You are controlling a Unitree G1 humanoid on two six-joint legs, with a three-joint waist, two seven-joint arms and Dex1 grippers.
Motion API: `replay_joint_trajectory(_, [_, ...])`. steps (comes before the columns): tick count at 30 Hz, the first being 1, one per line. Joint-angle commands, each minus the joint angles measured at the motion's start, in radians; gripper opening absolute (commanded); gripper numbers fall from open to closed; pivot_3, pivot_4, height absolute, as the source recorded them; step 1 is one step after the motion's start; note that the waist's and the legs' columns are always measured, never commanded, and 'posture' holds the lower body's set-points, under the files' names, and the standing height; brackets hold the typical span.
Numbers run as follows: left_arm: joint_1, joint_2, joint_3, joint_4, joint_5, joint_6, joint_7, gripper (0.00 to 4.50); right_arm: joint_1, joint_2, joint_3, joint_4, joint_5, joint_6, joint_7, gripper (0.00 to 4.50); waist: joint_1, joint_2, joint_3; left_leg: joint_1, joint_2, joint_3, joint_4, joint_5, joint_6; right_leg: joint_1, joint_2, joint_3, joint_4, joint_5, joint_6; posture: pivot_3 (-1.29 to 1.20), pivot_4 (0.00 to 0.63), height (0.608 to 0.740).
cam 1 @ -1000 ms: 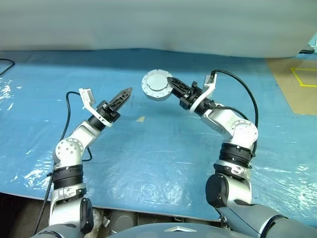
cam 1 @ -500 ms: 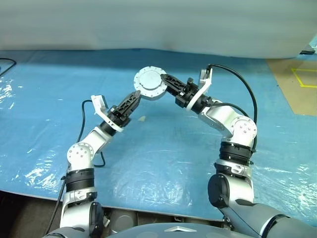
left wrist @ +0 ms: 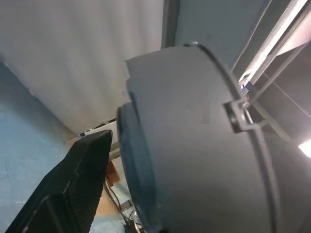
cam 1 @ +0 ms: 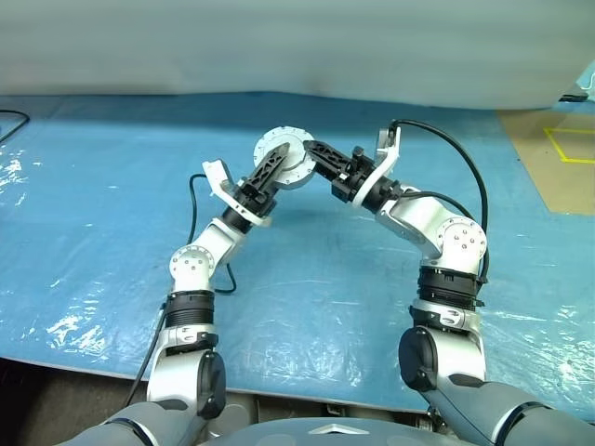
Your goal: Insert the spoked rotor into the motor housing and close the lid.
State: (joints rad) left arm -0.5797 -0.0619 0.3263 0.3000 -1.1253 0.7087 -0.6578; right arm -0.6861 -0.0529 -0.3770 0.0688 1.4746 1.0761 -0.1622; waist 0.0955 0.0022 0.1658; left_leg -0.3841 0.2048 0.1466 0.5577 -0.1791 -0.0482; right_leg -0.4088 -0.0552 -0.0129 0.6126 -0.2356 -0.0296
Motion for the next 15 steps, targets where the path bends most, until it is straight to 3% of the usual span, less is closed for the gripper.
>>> replay_joint_trajectory(1, [-0.019,-0.012,0.008,-0.017,-0.006,-0.013,0.002,4.49,-0.014,-0.001,0.007,-0.054,0.068,-0.023,0.013,1.14,0.000,0.000,0.000,0.000,0.000,0.000,0.000,0.000,0.000,0.000,0.000,0.000,0.000,0.000,0.000,0.00,0.150,0.740])
replay_joint_trajectory(6, [-0.004,-0.018,-0.009,-0.024,0.030,-0.027,0.003,3.07,-0.012,-0.004,0.019,-0.055,0.070,-0.030,0.008,1.14,0.000,0.000,0.000,0.000,0.000,0.000,0.003,0.000,0.000,0.000,0.000,0.000,0.002,0.000,0.000,0.00,0.150,0.740])
replay_joint_trajectory(10, [0.001,-0.025,0.002,-0.042,0.020,-0.032,0.017,2.77,-0.011,-0.016,0.036,-0.053,0.066,-0.037,0.007,1.14,0.000,0.000,0.000,0.000,0.000,0.000,0.004,0.000,0.000,0.000,-0.001,0.000,0.004,0.000,0.000,0.00,0.150,0.740])
replay_joint_trajectory(15, [-0.021,-0.040,0.031,-0.031,-0.006,-0.044,0.044,2.73,-0.010,-0.027,0.056,-0.063,0.035,-0.053,0.016,1.14,0.000,0.000,0.000,0.000,0.000,-0.001,0.005,0.000,0.000,0.000,-0.001,0.000,0.005,0.000,0.000,0.00,0.150,0.740])
